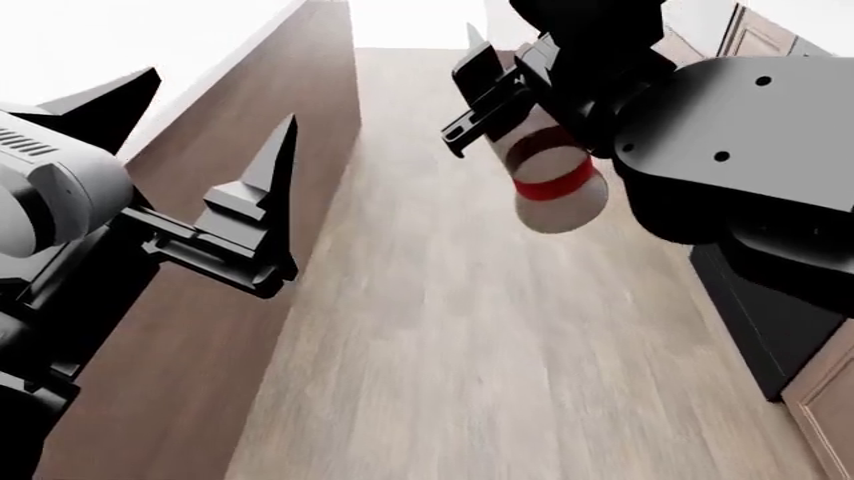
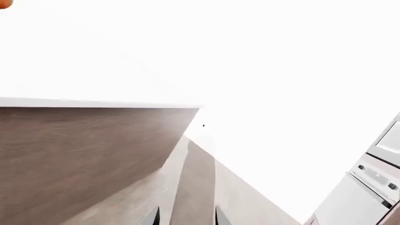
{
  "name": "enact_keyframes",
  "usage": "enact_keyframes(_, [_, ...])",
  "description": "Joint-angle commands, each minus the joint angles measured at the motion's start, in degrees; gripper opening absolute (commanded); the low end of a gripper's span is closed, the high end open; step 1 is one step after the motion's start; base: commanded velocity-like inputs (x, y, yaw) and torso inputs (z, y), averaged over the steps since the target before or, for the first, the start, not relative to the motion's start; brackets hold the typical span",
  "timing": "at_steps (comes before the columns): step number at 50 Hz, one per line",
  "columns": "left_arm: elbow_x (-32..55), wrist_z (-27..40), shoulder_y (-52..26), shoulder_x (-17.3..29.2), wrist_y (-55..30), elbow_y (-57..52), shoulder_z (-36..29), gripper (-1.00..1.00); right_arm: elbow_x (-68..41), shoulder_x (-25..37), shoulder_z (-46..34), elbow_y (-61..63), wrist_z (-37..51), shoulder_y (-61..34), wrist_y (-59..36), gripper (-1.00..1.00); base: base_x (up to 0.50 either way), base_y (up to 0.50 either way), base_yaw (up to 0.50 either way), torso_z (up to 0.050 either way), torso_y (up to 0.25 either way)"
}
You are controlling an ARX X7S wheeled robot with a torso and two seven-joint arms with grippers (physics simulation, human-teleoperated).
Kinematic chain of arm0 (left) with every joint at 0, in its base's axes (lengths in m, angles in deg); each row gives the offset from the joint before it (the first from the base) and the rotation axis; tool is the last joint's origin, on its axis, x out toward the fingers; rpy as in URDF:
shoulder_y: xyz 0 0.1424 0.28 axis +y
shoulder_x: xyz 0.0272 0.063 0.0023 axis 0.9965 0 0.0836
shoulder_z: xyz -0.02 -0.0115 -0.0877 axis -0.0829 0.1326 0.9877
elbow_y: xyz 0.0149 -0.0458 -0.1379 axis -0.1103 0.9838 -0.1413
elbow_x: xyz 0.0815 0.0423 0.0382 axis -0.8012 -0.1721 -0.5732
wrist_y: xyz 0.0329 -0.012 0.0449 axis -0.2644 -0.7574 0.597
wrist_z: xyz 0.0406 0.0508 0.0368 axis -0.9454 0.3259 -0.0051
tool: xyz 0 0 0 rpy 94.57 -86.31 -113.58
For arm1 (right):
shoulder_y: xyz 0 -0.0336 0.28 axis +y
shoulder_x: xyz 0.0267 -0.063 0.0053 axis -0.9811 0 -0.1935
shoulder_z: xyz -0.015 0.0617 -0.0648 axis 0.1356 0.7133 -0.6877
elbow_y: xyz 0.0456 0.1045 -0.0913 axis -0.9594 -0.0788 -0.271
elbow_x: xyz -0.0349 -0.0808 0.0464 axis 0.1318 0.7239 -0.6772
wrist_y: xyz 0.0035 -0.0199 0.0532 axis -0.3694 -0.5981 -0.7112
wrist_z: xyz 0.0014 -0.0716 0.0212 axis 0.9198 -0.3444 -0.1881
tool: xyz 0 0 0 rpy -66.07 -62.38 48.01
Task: Move the drinks to the dining counter.
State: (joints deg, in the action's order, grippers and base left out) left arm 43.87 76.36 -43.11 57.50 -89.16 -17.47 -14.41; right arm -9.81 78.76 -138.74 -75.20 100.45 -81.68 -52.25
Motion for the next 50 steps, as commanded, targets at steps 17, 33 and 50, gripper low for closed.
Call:
enact_keyframes(17, [-0.2,0.0,0.3,0.1,0.4,-0.1,-0.2,1.0,4.3,0.3,2.6,-0.4,2.3,-1.0,-0.5,-1.0,-0.12,0.26,0.35,0.001,0.003])
enact_keyframes(33, [0.0,0.2,-0.1,0.1,0.4,0.1,-0.6,1.0,4.0,-0.2,3.0,-1.9,4.6,-1.5,-1.9,-1.0,-0.15,0.1,0.0,0.001,0.003])
enact_keyframes(50, [0.2,0.2,-0.2,0.3,0.6,0.1,-0.6,1.0,4.5,0.0,2.2,-1.1,3.8,-1.8,-2.0,-1.0,-0.49,-0.07,0.0,0.001,0.002])
